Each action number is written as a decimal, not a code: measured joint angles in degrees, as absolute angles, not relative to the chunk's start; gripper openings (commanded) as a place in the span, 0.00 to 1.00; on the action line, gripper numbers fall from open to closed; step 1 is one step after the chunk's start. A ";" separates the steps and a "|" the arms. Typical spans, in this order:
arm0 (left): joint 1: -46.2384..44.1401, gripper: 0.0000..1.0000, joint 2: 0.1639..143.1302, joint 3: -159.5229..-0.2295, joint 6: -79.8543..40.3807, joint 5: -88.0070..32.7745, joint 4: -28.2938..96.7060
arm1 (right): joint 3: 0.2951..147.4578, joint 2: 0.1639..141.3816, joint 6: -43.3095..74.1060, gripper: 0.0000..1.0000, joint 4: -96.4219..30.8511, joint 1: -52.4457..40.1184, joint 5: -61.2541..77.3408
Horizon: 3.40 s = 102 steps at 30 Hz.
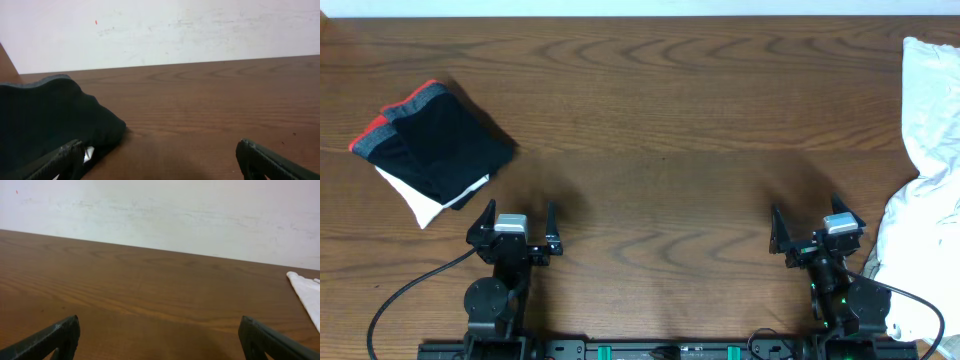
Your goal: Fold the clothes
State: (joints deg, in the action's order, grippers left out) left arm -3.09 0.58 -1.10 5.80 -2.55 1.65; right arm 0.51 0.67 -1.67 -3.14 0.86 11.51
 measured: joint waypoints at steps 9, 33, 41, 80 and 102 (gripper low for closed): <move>-3.09 0.98 0.58 -1.10 5.82 -2.55 1.65 | 0.51 0.67 -1.67 0.99 -3.14 0.86 11.51; -3.09 0.98 0.58 -1.10 5.26 -2.55 1.67 | 0.51 0.67 4.58 0.99 -3.14 0.86 11.49; -3.09 0.98 0.58 -1.15 3.53 -2.57 1.69 | 0.75 0.67 5.78 0.99 -3.95 0.86 10.70; -3.09 0.98 44.86 -45.84 -4.51 -7.11 40.60 | 47.35 46.70 15.77 0.99 -51.16 1.69 -5.82; -3.09 0.98 44.91 -45.87 -4.54 -7.60 40.97 | 41.91 60.86 39.11 0.89 -54.26 49.08 -16.40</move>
